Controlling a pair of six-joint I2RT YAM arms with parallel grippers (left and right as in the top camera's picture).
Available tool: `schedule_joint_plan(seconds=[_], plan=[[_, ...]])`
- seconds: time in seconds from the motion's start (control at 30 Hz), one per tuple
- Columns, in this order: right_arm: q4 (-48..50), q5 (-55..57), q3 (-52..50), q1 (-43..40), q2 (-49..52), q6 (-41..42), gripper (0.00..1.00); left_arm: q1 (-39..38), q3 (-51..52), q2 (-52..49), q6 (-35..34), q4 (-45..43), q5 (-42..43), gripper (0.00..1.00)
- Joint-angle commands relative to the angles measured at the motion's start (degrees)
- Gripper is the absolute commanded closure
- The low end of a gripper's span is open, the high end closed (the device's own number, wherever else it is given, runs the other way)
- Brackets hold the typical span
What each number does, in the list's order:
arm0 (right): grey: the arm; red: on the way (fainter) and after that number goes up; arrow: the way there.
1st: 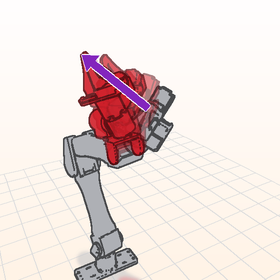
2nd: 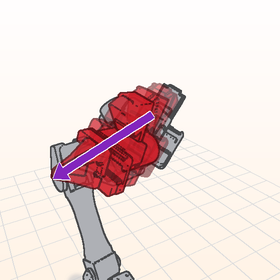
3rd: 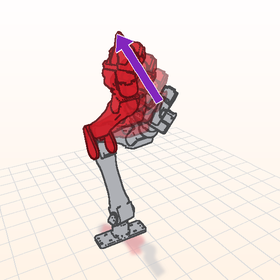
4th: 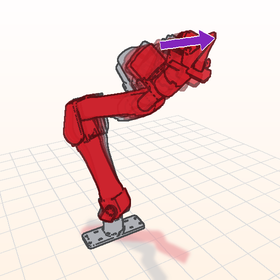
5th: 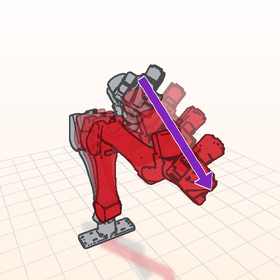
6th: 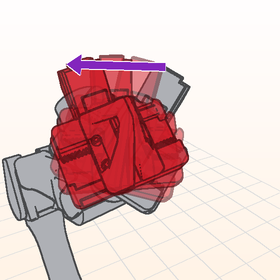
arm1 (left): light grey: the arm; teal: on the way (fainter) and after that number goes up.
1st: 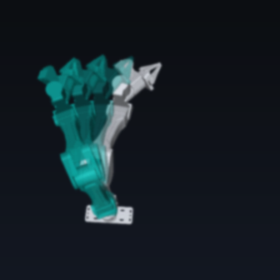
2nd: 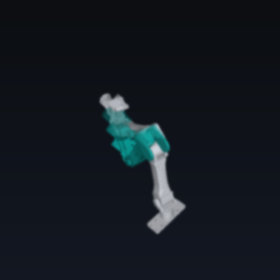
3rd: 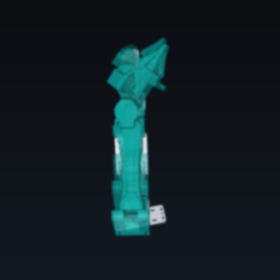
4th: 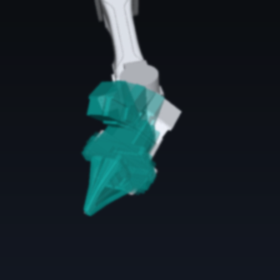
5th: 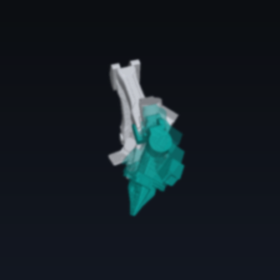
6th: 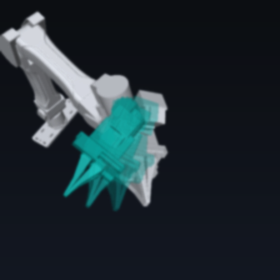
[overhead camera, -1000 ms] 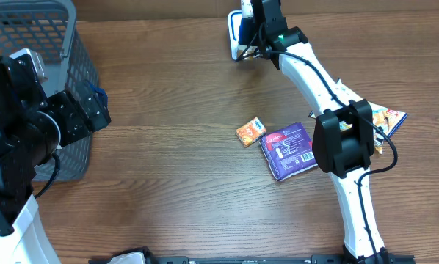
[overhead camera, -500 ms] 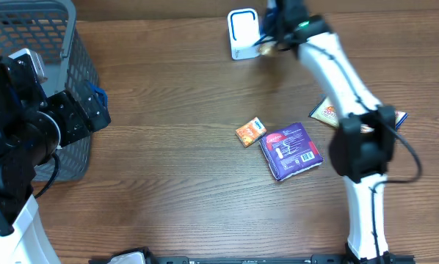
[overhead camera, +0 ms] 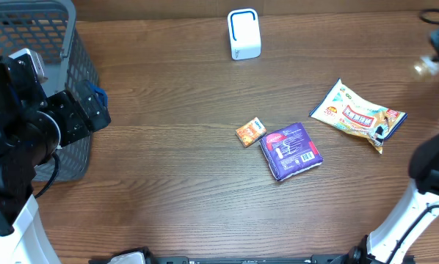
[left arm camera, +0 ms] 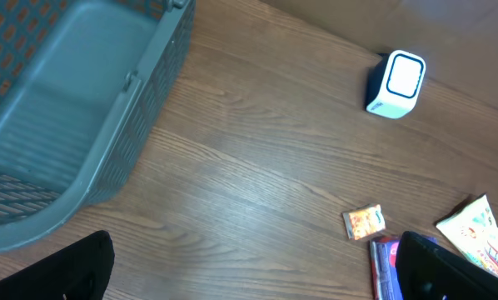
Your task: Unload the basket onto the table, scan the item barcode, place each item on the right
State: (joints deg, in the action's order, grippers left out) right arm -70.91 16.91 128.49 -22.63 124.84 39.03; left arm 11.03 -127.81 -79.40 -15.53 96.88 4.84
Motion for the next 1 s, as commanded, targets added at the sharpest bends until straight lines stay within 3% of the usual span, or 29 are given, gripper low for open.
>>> schedule_joint_plan(seconds=[0.0, 0.23, 0.43, 0.67, 0.7, 0.73, 0.77, 0.87, 0.97], plan=[[0.6, 1.1, -4.0, -5.5, -0.5, 3.1, 0.96, 0.3, 0.0, 0.0, -0.8, -0.1, -0.5, 0.00], [11.0, 1.0, -16.7, -15.7, -0.5, 3.8, 0.96, 0.3, 0.0, 0.0, -0.8, -0.1, -0.5, 0.00], [23.1, 1.0, -25.3, -20.5, -0.5, -2.1, 0.96, 0.3, 0.0, 0.0, -0.8, -0.1, -0.5, 0.00], [27.8, 1.1, -26.2, -23.7, -0.5, -2.0, 0.84, 0.3, 0.0, 0.0, -0.8, -0.1, -0.5, 0.00], [27.9, 1.0, -26.2, -24.1, -0.5, -2.0, 0.77, 0.3, 0.0, 0.0, -0.8, -0.1, -0.5, 0.00], [27.8, 1.0, -26.2, -24.3, -0.5, -2.1, 0.63, 0.3, 0.0, 0.0, -0.8, -0.1, -0.5, 0.00], [27.8, 0.8, -26.2, -24.6, -0.5, -4.4, 0.23, 0.3, 0.0, 0.0, -0.8, -0.1, -0.5, 0.00], [27.1, 0.4, -25.7, -24.6, -0.5, -10.1, 0.04, 0.3, 0.0, 0.0, -0.8, -0.1, -0.5, 0.00], [22.4, -1.8, -23.2, -24.6, -0.7, -11.2, 0.01, 0.3, 0.0, 0.0, -0.8, -0.1, -0.5, 0.00]])
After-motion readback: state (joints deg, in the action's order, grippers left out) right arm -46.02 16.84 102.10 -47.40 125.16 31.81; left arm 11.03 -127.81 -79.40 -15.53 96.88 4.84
